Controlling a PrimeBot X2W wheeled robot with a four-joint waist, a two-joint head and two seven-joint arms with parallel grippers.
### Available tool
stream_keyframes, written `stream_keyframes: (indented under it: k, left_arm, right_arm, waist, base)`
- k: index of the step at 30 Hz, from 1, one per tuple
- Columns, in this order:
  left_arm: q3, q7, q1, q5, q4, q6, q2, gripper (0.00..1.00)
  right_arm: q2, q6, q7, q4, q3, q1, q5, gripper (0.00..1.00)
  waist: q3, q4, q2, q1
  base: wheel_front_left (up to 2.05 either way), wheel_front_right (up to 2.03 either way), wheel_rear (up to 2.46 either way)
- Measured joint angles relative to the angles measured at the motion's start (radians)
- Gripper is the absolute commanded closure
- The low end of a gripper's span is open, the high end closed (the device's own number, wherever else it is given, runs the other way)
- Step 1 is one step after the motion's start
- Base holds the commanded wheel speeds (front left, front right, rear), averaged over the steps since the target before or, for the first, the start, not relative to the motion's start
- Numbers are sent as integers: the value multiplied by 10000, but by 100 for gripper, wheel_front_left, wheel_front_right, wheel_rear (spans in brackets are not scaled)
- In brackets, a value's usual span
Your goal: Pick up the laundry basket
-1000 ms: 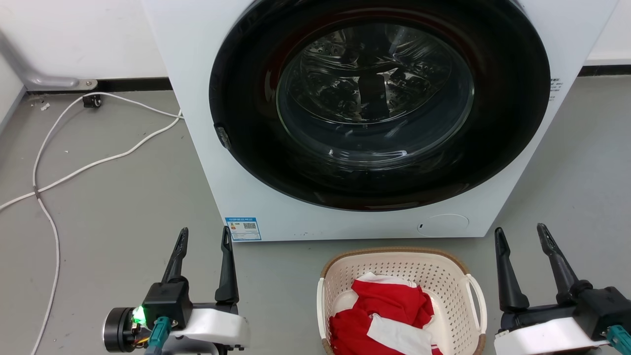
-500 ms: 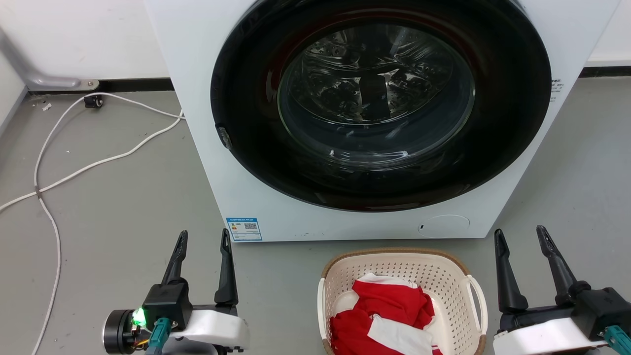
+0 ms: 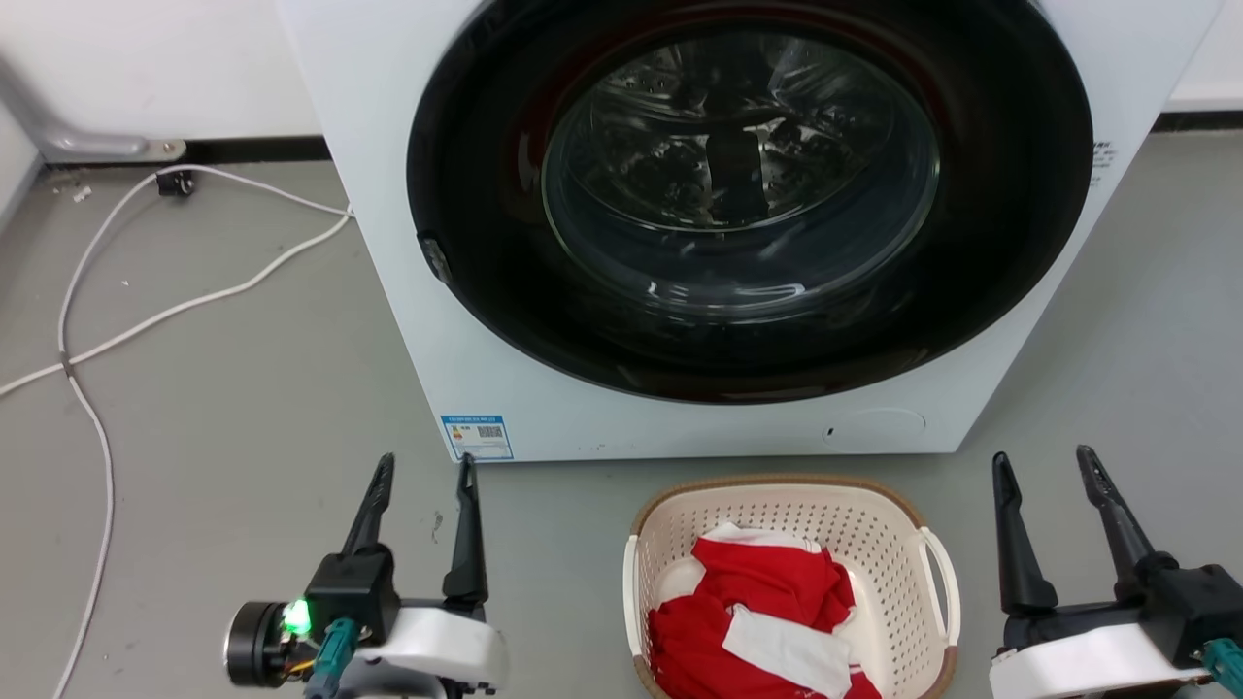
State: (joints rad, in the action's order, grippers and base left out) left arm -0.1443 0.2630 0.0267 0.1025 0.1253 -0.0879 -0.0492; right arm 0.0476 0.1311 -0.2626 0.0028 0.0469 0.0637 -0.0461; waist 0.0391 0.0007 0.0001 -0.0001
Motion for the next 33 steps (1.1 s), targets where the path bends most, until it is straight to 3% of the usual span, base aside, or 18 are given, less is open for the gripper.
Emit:
stream_keyframes:
  k: [13,33]
  left_arm:
    - [-894,0,1790,405,1937,665,2,0]
    - [-2224,0,5650,1072,7241,1411,4,0]
  right_arm:
    - [6,0,-6,1515,857,-1507,1141,0]
    - [17,2,-8,5074,1611,-4536,2708,0]
  waist:
    - [1507,-304,0,1]
    - [5072,-992,0,3]
  base:
    - [0,0,0]
    - [0,0,0]
